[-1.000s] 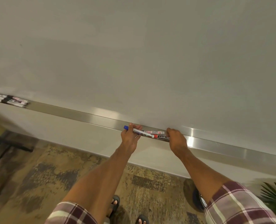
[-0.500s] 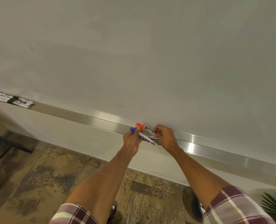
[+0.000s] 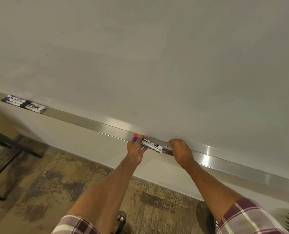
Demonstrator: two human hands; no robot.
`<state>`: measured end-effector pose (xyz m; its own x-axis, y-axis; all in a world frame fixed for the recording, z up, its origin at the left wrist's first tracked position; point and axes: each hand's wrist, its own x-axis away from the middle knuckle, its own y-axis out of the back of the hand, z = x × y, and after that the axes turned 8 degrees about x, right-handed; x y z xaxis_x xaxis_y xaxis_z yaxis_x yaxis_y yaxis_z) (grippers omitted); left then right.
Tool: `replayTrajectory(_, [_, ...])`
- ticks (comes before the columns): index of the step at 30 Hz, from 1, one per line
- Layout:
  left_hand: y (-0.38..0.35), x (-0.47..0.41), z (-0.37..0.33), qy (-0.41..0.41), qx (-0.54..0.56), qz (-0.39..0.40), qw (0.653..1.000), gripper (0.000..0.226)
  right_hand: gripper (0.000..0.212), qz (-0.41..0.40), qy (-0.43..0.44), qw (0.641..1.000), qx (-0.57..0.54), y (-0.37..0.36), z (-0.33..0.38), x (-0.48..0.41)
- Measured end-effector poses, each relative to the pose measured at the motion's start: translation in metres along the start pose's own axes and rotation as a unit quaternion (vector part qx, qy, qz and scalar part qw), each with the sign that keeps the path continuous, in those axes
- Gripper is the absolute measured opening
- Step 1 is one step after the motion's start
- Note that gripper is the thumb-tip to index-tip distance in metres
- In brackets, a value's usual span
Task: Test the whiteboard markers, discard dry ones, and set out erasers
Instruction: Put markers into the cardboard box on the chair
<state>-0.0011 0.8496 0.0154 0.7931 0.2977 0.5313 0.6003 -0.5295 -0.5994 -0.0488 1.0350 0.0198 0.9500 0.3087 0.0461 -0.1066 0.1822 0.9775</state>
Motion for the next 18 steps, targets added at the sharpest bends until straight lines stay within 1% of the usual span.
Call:
replayTrajectory(3, [0.005, -0.002, -0.004, 0.0, -0.003, -0.01, 1.0, 0.012, 0.026, 0.02, 0.002, 0.998, 0.058, -0.005, 0.0, 0.003])
replayTrajectory(8, [0.011, -0.004, -0.008, 0.003, 0.011, -0.018, 1.0, 0.01, 0.023, 0.025, 0.005, 0.994, 0.102, -0.012, 0.001, 0.005])
replayTrajectory(10, [0.013, -0.005, -0.009, 0.003, 0.012, -0.024, 1.0, 0.01, 0.02, 0.026, -0.001, 0.996, 0.081, -0.011, 0.004, 0.003])
replayTrajectory(14, [0.018, -0.002, -0.008, 0.004, 0.014, -0.025, 1.0, 0.01, 0.016, 0.014, -0.022, 1.0, -0.003, -0.005, 0.011, -0.003])
replayTrajectory(18, [0.021, 0.009, -0.011, 0.002, 0.008, -0.021, 1.0, 0.012, 0.02, 0.009, 0.005, 0.996, -0.089, 0.004, 0.028, -0.007])
